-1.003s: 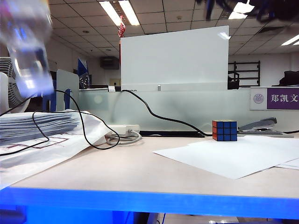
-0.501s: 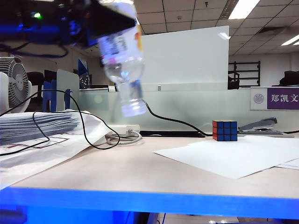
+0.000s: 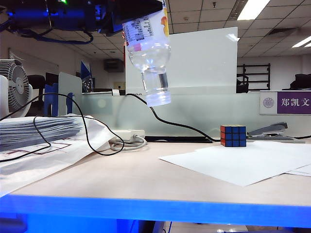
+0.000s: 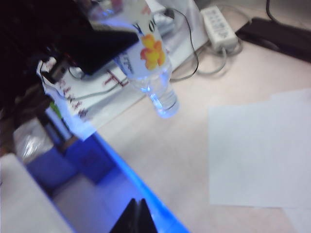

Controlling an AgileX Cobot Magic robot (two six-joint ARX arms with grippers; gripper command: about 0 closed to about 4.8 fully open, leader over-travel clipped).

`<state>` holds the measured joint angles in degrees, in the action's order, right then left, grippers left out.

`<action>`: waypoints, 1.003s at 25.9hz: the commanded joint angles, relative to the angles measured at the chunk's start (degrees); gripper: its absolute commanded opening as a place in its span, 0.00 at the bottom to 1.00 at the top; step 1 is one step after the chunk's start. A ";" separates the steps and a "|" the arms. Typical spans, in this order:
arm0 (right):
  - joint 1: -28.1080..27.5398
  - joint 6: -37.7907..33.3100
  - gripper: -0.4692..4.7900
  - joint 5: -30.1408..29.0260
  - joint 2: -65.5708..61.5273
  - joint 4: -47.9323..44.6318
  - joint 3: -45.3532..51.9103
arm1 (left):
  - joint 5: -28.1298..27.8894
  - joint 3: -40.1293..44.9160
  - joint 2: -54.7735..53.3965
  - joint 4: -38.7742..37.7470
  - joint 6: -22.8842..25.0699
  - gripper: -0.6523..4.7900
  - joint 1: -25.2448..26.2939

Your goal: Flip the plastic bottle upside down.

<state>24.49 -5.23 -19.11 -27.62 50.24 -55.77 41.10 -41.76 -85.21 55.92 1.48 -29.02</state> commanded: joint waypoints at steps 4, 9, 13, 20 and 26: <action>-0.09 -2.23 0.08 4.26 4.90 -0.28 -0.33 | 0.11 -1.44 -0.50 -4.17 1.75 0.11 -0.42; -0.04 -2.25 0.08 3.54 4.66 1.62 -0.11 | 1.73 -5.73 -5.70 -7.45 2.45 0.11 -1.97; 0.02 -2.25 0.08 3.54 4.74 2.16 -0.13 | 2.19 -9.97 -11.87 -7.28 2.89 0.11 -4.07; 0.15 -2.34 0.08 2.43 4.74 5.16 -0.15 | 1.57 -17.38 -24.22 -1.36 3.02 0.11 -6.58; 0.17 -3.21 0.08 2.38 4.76 8.41 -0.15 | 0.85 -21.94 -29.42 -1.31 7.28 0.11 -7.48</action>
<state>24.62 -8.16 -16.53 -22.87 58.76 -55.66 42.24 -62.81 -114.21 52.86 5.28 -36.10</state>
